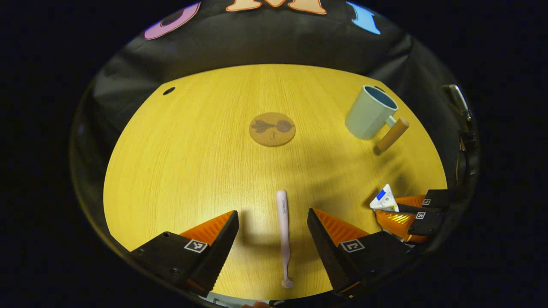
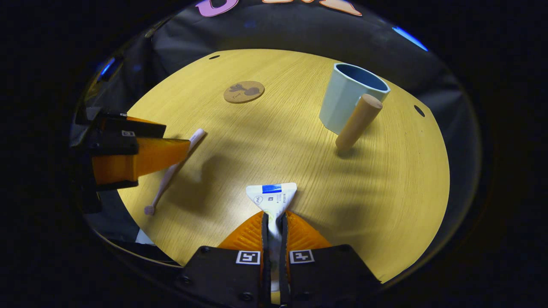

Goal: Put the toothbrush and toothpaste on the desktop into the cup, then pick up the cup and place it on the coaster on the desktop.

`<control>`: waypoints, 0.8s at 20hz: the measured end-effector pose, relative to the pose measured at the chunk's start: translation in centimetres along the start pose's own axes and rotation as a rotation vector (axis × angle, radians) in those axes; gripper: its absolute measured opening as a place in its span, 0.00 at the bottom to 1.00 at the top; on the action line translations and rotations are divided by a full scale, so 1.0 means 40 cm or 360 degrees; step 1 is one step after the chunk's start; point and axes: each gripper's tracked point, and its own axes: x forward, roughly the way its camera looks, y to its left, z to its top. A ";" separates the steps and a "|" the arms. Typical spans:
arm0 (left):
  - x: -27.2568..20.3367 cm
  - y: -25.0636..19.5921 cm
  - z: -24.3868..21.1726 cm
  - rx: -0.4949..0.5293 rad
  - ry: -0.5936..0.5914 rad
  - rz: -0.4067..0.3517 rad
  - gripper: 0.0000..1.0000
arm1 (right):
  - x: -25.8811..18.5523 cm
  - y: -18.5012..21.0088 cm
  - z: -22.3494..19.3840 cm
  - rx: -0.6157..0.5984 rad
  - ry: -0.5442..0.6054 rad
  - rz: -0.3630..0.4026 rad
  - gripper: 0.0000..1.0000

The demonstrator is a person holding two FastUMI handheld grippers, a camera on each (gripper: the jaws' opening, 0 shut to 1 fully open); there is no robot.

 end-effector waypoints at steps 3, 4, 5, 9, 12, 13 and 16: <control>0.017 0.003 -0.031 -0.0006 0.0128 0.0003 0.96 | -0.002 0.001 0.001 -0.0001 -0.0001 0.0002 0.11; 0.024 0.001 -0.044 -0.0012 0.0176 0.0013 0.96 | -0.001 0.001 0.000 0.0001 -0.0002 0.0002 0.11; 0.031 0.011 -0.046 0.0006 0.0197 0.0044 0.96 | -0.002 0.000 0.002 0.0003 -0.0004 0.0004 0.11; 0.036 0.005 -0.036 0.0034 0.0251 0.0038 0.95 | -0.002 0.000 0.002 0.0008 -0.0017 0.0008 0.11; 0.037 0.004 -0.039 0.0012 0.0322 0.0048 0.92 | -0.002 0.000 0.001 0.0003 -0.0019 0.0010 0.11; 0.036 0.001 -0.037 0.0015 0.0332 0.0046 0.90 | -0.001 0.001 0.002 0.0000 -0.0019 0.0012 0.11; 0.041 -0.005 -0.030 0.0026 0.0306 0.0034 0.68 | -0.002 0.001 0.003 -0.0005 -0.0017 0.0016 0.11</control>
